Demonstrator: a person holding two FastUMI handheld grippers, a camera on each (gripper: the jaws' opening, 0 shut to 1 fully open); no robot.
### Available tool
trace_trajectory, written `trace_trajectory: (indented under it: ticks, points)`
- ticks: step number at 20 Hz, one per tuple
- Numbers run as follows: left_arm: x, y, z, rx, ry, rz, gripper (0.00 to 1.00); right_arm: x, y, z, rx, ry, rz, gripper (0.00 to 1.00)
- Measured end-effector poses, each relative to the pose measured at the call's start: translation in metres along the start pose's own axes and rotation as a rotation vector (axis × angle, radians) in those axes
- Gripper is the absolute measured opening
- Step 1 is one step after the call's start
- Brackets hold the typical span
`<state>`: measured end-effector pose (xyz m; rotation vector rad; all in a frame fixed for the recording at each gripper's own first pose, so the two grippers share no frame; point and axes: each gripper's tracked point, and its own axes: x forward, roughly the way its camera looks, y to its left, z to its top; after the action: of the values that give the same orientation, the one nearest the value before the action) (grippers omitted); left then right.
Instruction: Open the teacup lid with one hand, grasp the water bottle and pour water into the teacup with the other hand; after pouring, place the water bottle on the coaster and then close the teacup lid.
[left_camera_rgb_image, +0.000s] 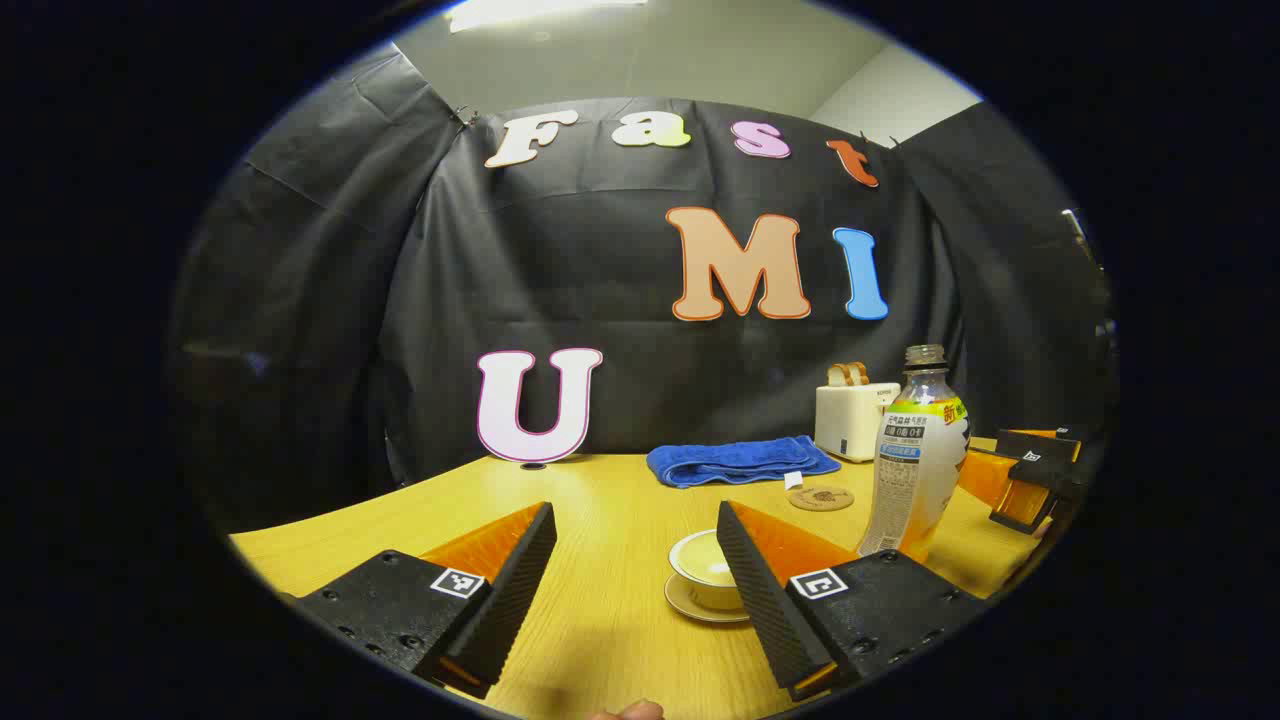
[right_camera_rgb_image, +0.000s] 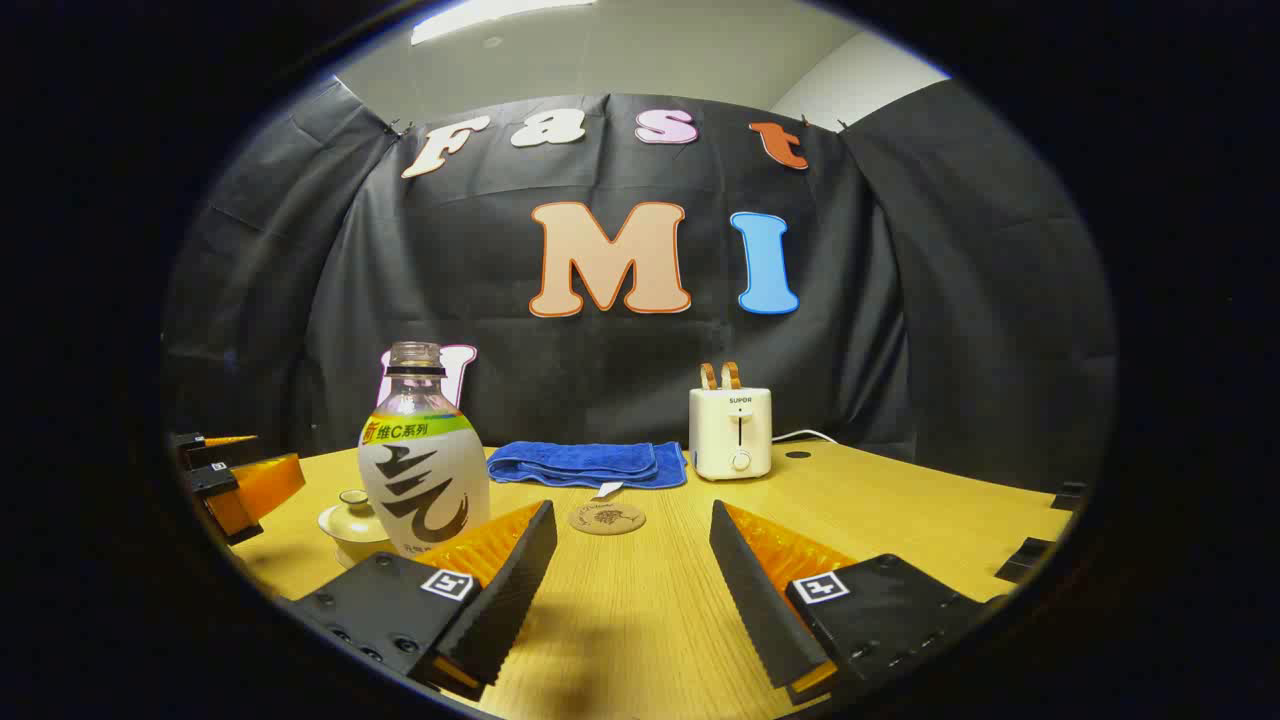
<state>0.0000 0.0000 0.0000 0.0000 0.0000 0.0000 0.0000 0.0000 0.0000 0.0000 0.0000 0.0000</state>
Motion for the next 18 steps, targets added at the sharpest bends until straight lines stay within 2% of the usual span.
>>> trace_trajectory:
  ticks: [2,3,4,5,6,8,9,12,13,15,18]
  points:
    - [0.000,0.000,-0.001,0.000,0.007,-0.001,0.94,-0.001,-0.001,0.000,0.000,-0.002,0.001,0.94]
    - [0.000,0.000,-0.002,0.001,0.008,-0.001,0.94,-0.002,0.000,0.001,0.001,-0.007,0.002,1.00]
    - [0.001,0.000,-0.001,0.000,0.008,-0.001,0.94,-0.002,-0.001,0.003,0.001,-0.015,0.002,1.00]
    - [0.001,0.000,-0.002,0.000,0.009,0.000,0.94,-0.003,0.000,0.005,0.002,-0.024,0.002,0.94]
    - [0.001,0.000,-0.001,0.001,0.010,0.001,0.94,-0.004,-0.001,0.007,0.003,-0.033,0.003,0.98]
    - [0.000,0.000,-0.002,0.001,0.013,0.003,0.94,-0.005,0.000,0.009,0.004,-0.044,0.003,0.94]
    - [0.001,0.000,-0.003,0.001,0.015,0.003,0.94,-0.005,-0.001,0.008,0.004,-0.045,0.004,0.98]
    - [0.001,-0.001,-0.004,0.001,0.019,0.004,0.94,-0.006,0.000,0.009,0.004,-0.046,0.007,0.98]
    - [0.002,-0.001,-0.004,0.001,0.022,0.004,0.94,-0.006,0.000,0.009,0.004,-0.046,0.010,0.94]
    - [0.002,-0.001,-0.005,0.001,0.025,0.004,0.94,-0.006,0.000,0.009,0.004,-0.049,0.010,0.98]
    - [0.002,-0.002,-0.004,0.000,0.026,0.004,0.94,-0.006,0.001,0.011,0.005,-0.053,0.013,0.98]
